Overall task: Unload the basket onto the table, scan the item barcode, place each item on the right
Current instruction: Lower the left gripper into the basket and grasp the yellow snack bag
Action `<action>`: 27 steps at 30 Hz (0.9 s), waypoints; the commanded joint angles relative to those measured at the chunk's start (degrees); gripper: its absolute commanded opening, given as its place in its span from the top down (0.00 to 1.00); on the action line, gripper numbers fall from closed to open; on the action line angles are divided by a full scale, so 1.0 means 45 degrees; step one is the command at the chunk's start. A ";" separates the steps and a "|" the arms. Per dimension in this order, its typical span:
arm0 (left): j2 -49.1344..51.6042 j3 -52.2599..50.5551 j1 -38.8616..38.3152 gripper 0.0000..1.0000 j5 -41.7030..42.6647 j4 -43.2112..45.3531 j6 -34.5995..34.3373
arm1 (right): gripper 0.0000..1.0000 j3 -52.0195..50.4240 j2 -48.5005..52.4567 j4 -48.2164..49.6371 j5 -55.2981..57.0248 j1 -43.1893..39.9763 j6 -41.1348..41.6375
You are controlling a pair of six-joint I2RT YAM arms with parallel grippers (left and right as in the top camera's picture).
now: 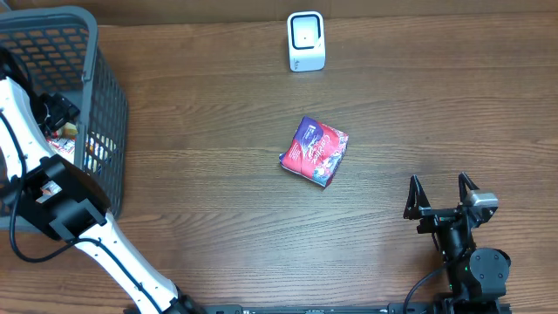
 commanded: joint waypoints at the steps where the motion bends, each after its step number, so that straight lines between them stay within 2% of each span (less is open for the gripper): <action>1: 0.0903 0.0015 -0.0029 0.00 0.0107 -0.0053 0.0374 | 0.00 -0.0131 -0.0126 0.0087 0.0121 -0.0034 -0.0053; 6: 0.0933 0.0015 -0.0024 0.12 0.0107 -0.0083 0.0374 | 0.00 -0.0131 -0.0126 0.0087 0.0121 -0.0034 -0.0053; 8: 0.0933 0.0015 -0.0024 0.22 0.0058 -0.0267 0.0374 | 0.00 -0.0131 -0.0126 0.0087 0.0117 -0.0034 -0.0053; 14: 0.0369 0.0185 -0.0034 0.14 0.0136 -0.0865 0.0311 | 0.00 -0.0131 -0.0126 0.0087 0.0121 -0.0034 -0.0053; 20: -0.1710 0.0199 -0.0034 0.12 0.0155 -0.1054 0.0029 | 0.00 -0.0131 -0.0126 0.0087 0.0121 -0.0034 -0.0053; 27: -0.3274 0.0194 -0.0019 0.06 0.0427 -0.2754 -0.0296 | 0.00 -0.0131 -0.0126 0.0087 0.0121 -0.0034 -0.0053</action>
